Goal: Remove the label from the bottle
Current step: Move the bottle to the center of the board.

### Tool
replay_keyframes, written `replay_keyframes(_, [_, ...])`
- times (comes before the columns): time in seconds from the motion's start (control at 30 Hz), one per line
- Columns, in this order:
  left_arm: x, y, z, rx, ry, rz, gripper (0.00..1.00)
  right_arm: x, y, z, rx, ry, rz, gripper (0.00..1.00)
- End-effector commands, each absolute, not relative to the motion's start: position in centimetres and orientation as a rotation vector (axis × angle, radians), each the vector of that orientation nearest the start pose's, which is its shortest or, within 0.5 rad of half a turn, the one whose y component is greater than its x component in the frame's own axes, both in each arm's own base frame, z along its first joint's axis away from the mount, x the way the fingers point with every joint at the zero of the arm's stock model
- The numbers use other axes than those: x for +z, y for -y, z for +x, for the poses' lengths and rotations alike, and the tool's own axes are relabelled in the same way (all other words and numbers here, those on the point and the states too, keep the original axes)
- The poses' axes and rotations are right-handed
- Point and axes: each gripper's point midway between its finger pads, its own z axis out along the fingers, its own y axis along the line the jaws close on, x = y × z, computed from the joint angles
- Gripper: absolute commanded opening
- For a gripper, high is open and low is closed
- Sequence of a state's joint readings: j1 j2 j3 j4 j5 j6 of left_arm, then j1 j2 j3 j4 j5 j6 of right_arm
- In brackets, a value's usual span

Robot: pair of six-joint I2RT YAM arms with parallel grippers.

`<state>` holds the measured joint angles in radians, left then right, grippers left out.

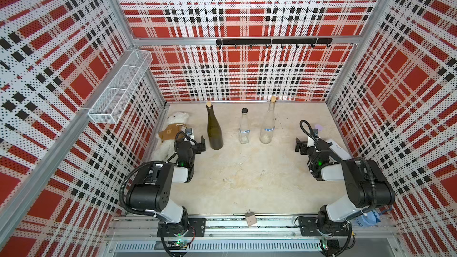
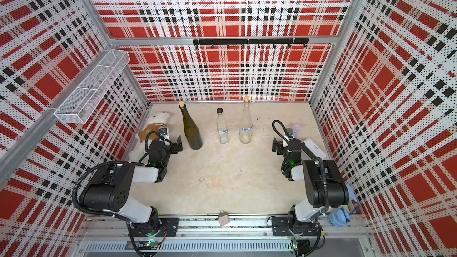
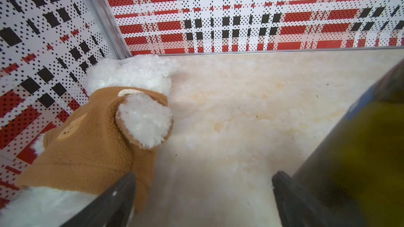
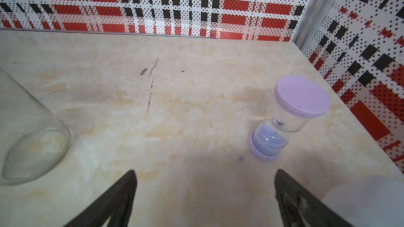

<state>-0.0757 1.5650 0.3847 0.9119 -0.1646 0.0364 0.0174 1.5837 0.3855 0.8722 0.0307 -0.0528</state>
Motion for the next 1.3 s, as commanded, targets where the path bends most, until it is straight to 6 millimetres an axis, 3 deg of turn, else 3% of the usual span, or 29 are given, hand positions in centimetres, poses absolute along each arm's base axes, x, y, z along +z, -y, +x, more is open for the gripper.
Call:
replay_keyframes(0.0, [11.78,1.56,40.91,0.085,-1.799,0.058,0.99,10.75,-0.25,40.97,-0.062,-1.838,-0.054,1.0])
replay_keyframes(1.27, [11.64,0.98,41.22,0.058,-1.816,0.031,0.99,10.8,-0.26,40.97,-0.057,-1.837,-0.053,1.0])
